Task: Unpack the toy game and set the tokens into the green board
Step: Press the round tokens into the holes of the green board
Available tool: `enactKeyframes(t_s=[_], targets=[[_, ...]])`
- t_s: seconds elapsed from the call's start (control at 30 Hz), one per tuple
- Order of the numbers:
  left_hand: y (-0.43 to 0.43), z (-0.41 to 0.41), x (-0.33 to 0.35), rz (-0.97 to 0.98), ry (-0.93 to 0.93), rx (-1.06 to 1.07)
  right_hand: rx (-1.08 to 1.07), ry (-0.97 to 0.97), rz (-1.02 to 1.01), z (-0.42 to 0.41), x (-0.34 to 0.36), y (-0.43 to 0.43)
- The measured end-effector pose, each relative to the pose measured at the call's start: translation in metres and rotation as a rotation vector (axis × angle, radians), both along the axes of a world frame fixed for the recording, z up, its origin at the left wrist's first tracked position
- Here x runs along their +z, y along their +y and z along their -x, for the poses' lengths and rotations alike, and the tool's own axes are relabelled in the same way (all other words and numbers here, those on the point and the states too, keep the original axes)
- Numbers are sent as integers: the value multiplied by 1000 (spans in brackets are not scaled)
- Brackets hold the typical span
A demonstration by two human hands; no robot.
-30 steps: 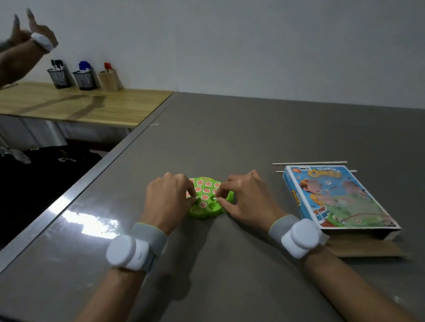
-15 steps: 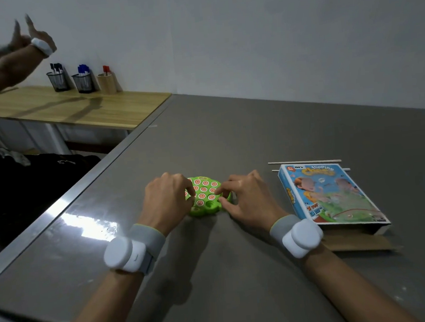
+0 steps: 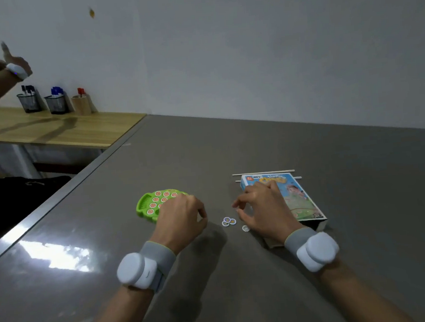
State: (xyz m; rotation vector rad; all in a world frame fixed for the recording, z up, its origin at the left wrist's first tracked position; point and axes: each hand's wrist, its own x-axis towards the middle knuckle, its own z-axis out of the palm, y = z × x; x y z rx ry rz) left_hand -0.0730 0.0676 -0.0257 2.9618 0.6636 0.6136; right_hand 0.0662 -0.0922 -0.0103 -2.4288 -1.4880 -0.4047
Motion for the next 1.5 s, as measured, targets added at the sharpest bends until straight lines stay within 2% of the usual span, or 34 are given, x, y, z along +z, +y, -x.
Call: enactKeyframes(t_s=[0.13, 0.33, 0.7, 0.97, 1.17, 1.5], targets=[[-14, -14, -5, 46, 85, -18, -34, -31, 90, 0, -3, -16], [-22, -29, -13, 53, 92, -27, -37, -47, 163, 2, -9, -18], [-23, -45, -12, 55, 110, -71, -59, -57, 151, -9, -20, -16], [-12, -36, -3, 59, 46, -79, -19, -54, 131, -6, -18, -1], [-1, -18, -1, 64, 11, -67, 23, -21, 194, -4, -19, 12], [15, 7, 7, 67, 1, 1, 26, -47, 106, 4, -9, 29]])
